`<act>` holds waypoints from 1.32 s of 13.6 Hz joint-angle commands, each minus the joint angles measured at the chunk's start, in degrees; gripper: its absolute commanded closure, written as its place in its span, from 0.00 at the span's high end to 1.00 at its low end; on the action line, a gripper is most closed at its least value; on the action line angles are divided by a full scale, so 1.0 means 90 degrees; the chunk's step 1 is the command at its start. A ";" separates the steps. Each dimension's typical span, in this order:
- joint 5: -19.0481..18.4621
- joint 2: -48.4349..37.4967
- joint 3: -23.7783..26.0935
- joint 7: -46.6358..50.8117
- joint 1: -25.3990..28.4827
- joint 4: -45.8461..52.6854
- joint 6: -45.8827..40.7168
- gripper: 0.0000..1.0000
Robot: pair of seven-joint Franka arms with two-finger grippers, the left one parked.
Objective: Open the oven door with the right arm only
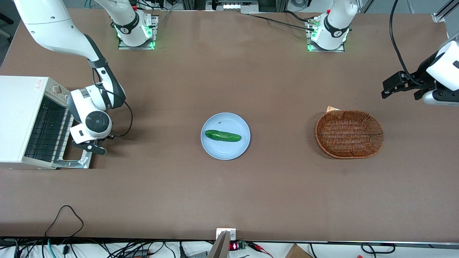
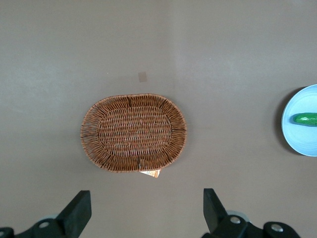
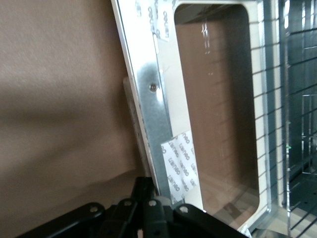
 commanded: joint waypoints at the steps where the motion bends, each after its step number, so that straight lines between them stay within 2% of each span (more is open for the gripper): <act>1: 0.0019 -0.0015 -0.0036 0.0045 -0.0117 -0.0096 -0.0185 0.04; 2: 0.0125 -0.0034 -0.0026 0.0036 -0.0117 -0.0096 -0.0185 0.04; 4: 0.0545 -0.0093 0.0129 0.0016 -0.0107 -0.0038 -0.0204 0.14; 5: 0.0594 -0.0161 0.0159 0.0016 -0.0088 -0.0037 -0.0243 0.27; 6: 0.0721 -0.0220 0.0246 0.0016 -0.0087 -0.0047 -0.0272 0.54; 7: 0.0809 -0.0288 0.0354 0.0007 -0.0087 -0.0037 -0.0302 1.00; 9: 0.1120 -0.0648 0.0491 -0.0061 -0.0078 -0.0008 -0.0729 1.00; 10: 0.1422 -0.0853 0.0588 -0.0333 -0.0068 0.0156 -0.1089 1.00; 12: 0.2076 -0.1185 0.0599 -0.1335 -0.0068 0.0682 -0.2083 1.00; 14: 0.2536 -0.1342 0.0560 -0.2333 -0.0078 0.1492 -0.3187 1.00; 16: 0.3257 -0.1508 0.0308 -0.3154 -0.0078 0.2283 -0.4068 1.00; 18: 0.4349 -0.1878 -0.0374 -0.3769 -0.0058 0.2725 -0.4587 1.00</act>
